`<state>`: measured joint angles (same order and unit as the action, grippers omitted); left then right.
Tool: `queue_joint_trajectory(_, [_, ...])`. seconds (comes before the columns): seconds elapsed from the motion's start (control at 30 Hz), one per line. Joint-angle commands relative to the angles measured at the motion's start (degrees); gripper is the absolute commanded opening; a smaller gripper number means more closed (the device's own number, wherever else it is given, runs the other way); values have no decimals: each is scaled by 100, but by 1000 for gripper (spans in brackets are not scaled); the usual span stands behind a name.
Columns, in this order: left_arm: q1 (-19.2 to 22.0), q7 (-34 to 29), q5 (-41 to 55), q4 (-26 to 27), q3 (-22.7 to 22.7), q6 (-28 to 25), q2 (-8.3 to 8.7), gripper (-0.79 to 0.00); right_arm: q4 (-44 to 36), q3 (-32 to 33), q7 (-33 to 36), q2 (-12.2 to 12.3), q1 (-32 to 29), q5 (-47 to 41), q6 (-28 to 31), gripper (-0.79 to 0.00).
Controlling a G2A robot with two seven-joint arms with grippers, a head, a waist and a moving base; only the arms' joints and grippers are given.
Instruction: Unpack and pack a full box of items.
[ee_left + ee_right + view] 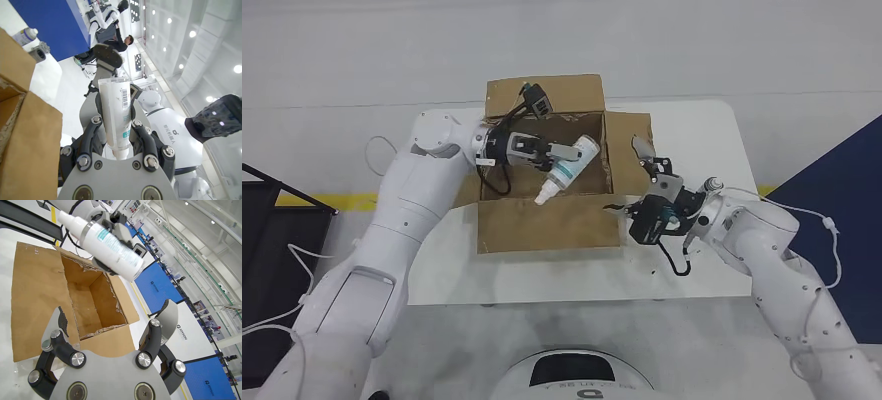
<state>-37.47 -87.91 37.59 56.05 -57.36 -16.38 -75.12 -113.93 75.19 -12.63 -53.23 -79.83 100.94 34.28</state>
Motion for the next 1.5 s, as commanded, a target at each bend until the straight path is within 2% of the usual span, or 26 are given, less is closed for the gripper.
queue_joint_trajectory(0.0, [-2, 1, 11, 0, -2, 0, 0, -785, 2, -1, 3, 0, 2, -6, 3, 0])
queue_joint_trajectory(0.13, [-2, 1, 11, 0, -2, 0, 0, -785, 2, -1, 3, 0, 2, -6, 3, 0])
queue_joint_trajectory(0.17, [-52, 219, -57, -4, 6, 134, 4, -785, 2, -1, 3, 0, 2, -6, 3, 0])
queue_joint_trajectory(0.37, [49, 1281, 80, -142, 98, 2070, -28, -785, -96, -182, -48, -31, 54, 110, -139, 0])
queue_joint_trajectory(0.43, [129, 1573, -48, -8, 139, 2429, -32, -785, -104, -261, -57, -44, 106, 149, -161, 0])
queue_joint_trajectory(0.6, [245, 2373, -178, 206, 218, 3843, -33, -785, -149, -416, -209, -73, 213, 236, -227, 0])
queue_joint_trajectory(0.7, [316, 2575, -288, 331, 342, 4368, -50, -785, -172, -477, -343, -88, 272, 312, -319, 0])
queue_joint_trajectory(0.77, [359, 2698, -353, 402, 455, 4529, -78, -785, -170, -536, -385, -103, 307, 352, -395, -22])
queue_joint_trajectory(0.87, [384, 2757, -305, 422, 614, 4701, -132, -785, -108, -637, -394, -131, 410, 387, -487, -142])
queue_joint_trajectory(0.93, [400, 2770, -292, 391, 715, 4781, -164, -785, -24, -721, -369, -155, 516, 389, -523, -172])
queue_joint_trajectory(1.0, [421, 2751, -290, 350, 799, 4786, -191, -785, 81, -810, -327, -182, 627, 381, -543, -283])
queue_joint_trajectory(1.07, [444, 2731, -271, 293, 850, 4787, -212, -785, 201, -887, -265, -209, 738, 358, -564, -360])
queue_joint_trajectory(1.47, [474, 2551, -197, 82, 951, 4694, -252, -785, 488, -1001, -144, -290, 1039, 249, -577, -434])
